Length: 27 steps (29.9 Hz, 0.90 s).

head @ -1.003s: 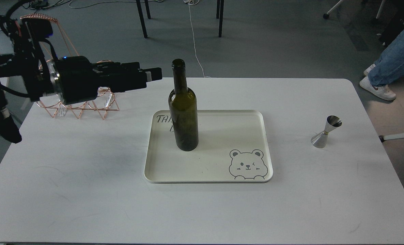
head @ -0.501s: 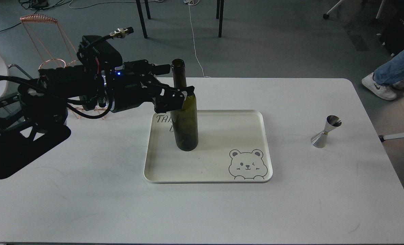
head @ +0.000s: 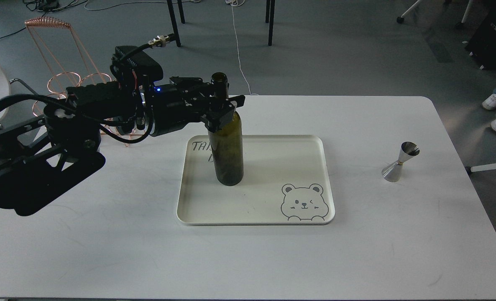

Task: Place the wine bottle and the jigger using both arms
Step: 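Lift the wine bottle with the left gripper toward the copper rack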

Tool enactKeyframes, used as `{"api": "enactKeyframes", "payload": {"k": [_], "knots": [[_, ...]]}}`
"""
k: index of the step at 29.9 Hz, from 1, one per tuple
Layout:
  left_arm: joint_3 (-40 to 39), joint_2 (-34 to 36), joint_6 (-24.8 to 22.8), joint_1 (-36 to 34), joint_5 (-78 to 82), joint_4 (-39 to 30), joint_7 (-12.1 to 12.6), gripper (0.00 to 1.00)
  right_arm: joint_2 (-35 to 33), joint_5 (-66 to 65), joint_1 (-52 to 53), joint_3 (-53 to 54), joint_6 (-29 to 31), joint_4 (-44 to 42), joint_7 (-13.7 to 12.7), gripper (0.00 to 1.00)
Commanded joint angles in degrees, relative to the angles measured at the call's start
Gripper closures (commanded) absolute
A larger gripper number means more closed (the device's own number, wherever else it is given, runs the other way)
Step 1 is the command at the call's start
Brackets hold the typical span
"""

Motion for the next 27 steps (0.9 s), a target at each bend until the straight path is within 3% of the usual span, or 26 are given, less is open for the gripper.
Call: {"api": "enactKeyframes", "payload": {"k": [1, 8, 12, 16, 20, 27], "knots": [[-0.44, 0.54, 0.05, -0.02, -0.31, -0.05, -0.05, 0.87, 0.01, 0.0, 0.08, 0.0, 0.03, -0.02, 0.0, 0.05], [-6.58, 4.93, 0.23, -1.33, -7.94, -1.28, -0.58, 0.91, -0.08, 0.0, 0.43, 0.0, 0.03, -0.02, 0.0, 0.05], [-6.77, 12.48, 0.05, -5.11, -13.13, -1.28, -1.28, 0.91, -0.17, 0.0, 0.6, 0.0, 0.12, -0.02, 0.0, 0.05], [-6.15, 18.99, 0.14, -6.96, -17.01, 0.04, -3.56, 0.91, -0.26, 0.0, 0.6, 0.0, 0.12, -0.02, 0.0, 0.05], [-5.89, 21.9, 0.32, -7.58, -16.49, 5.3, -4.71, 0.91, -0.17, 0.0, 0.52, 0.35, 0.03, -0.02, 0.0, 0.05], [-5.62, 21.2, 0.67, -9.07, -16.31, 18.04, -6.82, 0.91, -0.08, 0.0, 0.6, 0.35, 0.03, 0.07, 0.0, 0.05]]}}
